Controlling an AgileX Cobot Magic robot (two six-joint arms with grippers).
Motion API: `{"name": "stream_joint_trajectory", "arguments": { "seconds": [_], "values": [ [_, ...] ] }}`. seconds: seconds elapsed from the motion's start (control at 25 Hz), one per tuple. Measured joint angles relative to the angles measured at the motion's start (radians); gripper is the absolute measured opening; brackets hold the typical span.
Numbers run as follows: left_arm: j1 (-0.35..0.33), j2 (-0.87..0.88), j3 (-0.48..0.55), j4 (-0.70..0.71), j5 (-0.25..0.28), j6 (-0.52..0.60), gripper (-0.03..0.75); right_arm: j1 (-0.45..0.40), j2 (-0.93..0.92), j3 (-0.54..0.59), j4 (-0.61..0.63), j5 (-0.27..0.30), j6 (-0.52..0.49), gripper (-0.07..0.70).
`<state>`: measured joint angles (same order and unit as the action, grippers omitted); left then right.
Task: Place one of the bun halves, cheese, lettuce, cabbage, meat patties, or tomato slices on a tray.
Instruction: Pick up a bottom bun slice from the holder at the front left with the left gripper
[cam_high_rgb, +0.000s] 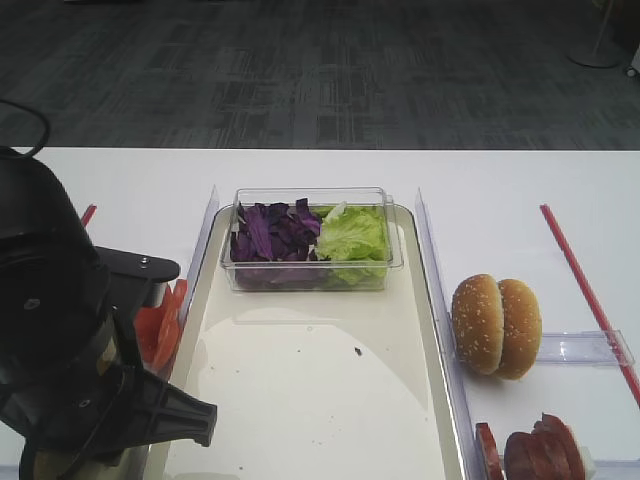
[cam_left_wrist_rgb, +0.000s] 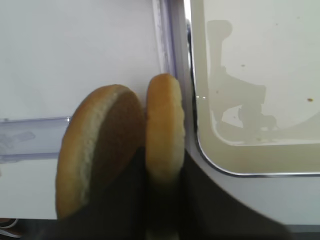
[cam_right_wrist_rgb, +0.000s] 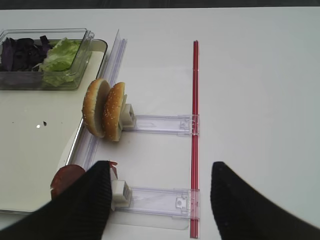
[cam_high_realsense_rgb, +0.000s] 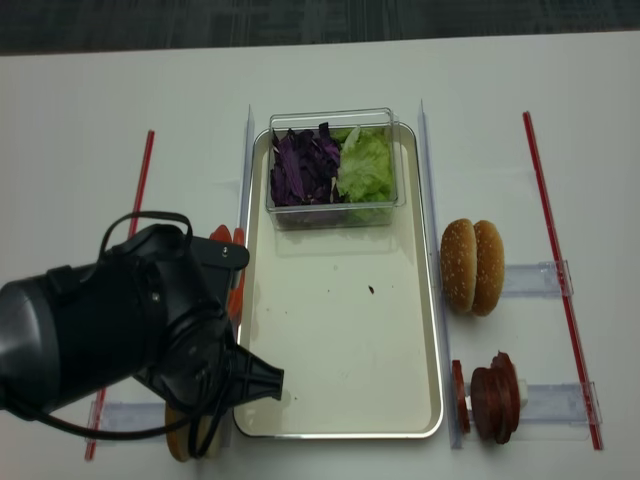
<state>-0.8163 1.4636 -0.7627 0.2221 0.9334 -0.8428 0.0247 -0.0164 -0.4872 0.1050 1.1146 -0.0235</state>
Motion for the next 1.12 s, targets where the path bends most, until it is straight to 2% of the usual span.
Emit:
{"name": "stream_joint_trajectory", "arguments": {
  "seconds": [0.16, 0.28, 0.44, 0.52, 0.68, 0.8, 0.92, 1.04, 1.12],
  "values": [
    [0.0, 0.0, -0.028, 0.002, 0.015, 0.02, 0.092, 0.0, 0.0, 0.0, 0.0, 0.0, 0.0, 0.463],
    [0.0, 0.002, -0.072, 0.008, 0.067, 0.026, 0.09, 0.0, 0.0, 0.0, 0.0, 0.0, 0.0, 0.463],
    [0.0, 0.002, -0.097, 0.008, 0.107, 0.026, 0.09, 0.0, 0.0, 0.0, 0.0, 0.0, 0.0, 0.463],
    [0.0, 0.002, -0.117, 0.003, 0.152, 0.027, 0.089, 0.0, 0.0, 0.0, 0.0, 0.0, 0.0, 0.463],
    [0.0, 0.002, -0.14, -0.022, 0.181, 0.062, 0.089, 0.0, 0.0, 0.0, 0.0, 0.0, 0.0, 0.463],
    [0.0, -0.003, -0.154, -0.049, 0.167, 0.09, 0.087, 0.0, 0.0, 0.0, 0.0, 0.0, 0.0, 0.463],
    [0.0, -0.032, -0.155, -0.072, 0.123, 0.099, 0.087, 0.0, 0.0, 0.0, 0.0, 0.0, 0.0, 0.463],
    [0.029, -0.065, -0.155, -0.116, 0.064, 0.129, 0.087, 0.0, 0.0, 0.0, 0.0, 0.002, 0.0, 0.463],
    [0.065, -0.078, -0.155, -0.165, 0.038, 0.186, 0.087, 0.0, 0.0, 0.0, 0.0, 0.002, 0.0, 0.463]
  ]
}}
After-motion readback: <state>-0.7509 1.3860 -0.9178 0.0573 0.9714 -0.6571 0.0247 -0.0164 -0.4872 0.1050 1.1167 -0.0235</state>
